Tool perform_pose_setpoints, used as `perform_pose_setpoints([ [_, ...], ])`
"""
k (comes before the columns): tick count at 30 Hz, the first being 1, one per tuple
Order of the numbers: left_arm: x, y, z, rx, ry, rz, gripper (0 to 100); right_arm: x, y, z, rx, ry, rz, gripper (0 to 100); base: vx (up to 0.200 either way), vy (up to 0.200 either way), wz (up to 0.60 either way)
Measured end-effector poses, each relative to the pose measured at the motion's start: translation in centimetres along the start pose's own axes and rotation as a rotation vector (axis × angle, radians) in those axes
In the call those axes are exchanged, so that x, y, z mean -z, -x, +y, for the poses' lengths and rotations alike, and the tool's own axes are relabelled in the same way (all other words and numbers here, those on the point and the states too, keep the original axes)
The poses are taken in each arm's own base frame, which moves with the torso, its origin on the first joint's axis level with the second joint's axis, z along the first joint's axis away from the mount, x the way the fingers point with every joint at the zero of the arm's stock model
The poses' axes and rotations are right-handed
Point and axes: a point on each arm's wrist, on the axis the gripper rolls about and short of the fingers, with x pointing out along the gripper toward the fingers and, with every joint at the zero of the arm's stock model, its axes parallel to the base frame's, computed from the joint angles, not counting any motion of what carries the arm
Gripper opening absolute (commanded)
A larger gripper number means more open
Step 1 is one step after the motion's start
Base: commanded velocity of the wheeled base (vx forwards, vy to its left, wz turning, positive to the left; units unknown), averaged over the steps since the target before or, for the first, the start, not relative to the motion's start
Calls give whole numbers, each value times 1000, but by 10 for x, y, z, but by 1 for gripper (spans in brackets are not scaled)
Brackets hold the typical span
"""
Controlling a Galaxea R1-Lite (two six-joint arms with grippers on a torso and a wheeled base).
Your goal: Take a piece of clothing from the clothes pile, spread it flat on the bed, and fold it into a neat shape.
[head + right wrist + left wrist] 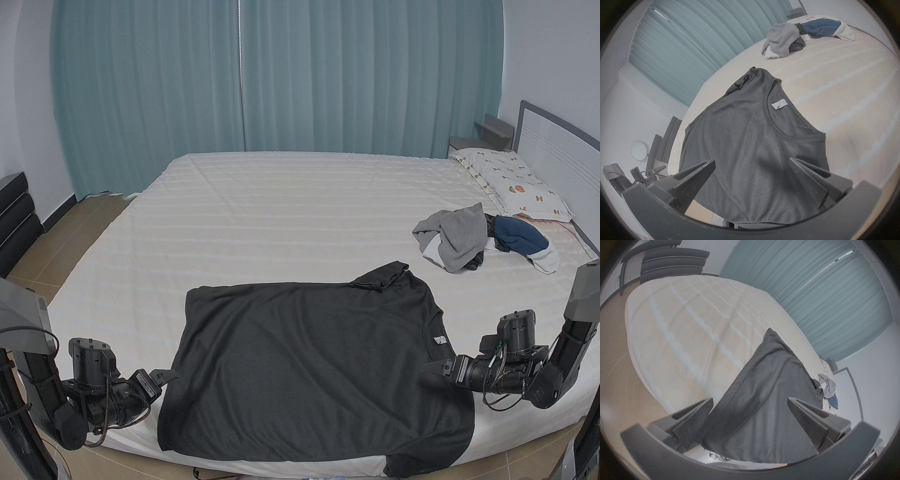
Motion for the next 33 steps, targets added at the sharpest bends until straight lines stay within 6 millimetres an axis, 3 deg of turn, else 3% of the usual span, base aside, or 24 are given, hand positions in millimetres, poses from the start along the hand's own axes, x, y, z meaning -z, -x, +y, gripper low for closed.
perform_pose_setpoints([
  [7, -1, -1, -1, 1, -1, -6, 100, 0, 0, 0, -1, -1, 0, 100, 0, 0, 0],
  [16, -28, -19, -25, 102, -12, -101, 100, -1, -1, 0, -11, -4, 0, 100, 0, 0, 0],
  [22, -57, -44, -52, 161, -18, -155, 100, -2, -2, 1, -17, -23, 0, 100, 0, 0, 0],
  [33, -120, -112, -98, 172, -5, -201, 100, -3, -2, 8, -46, -65, -18, 100, 0, 0, 0],
])
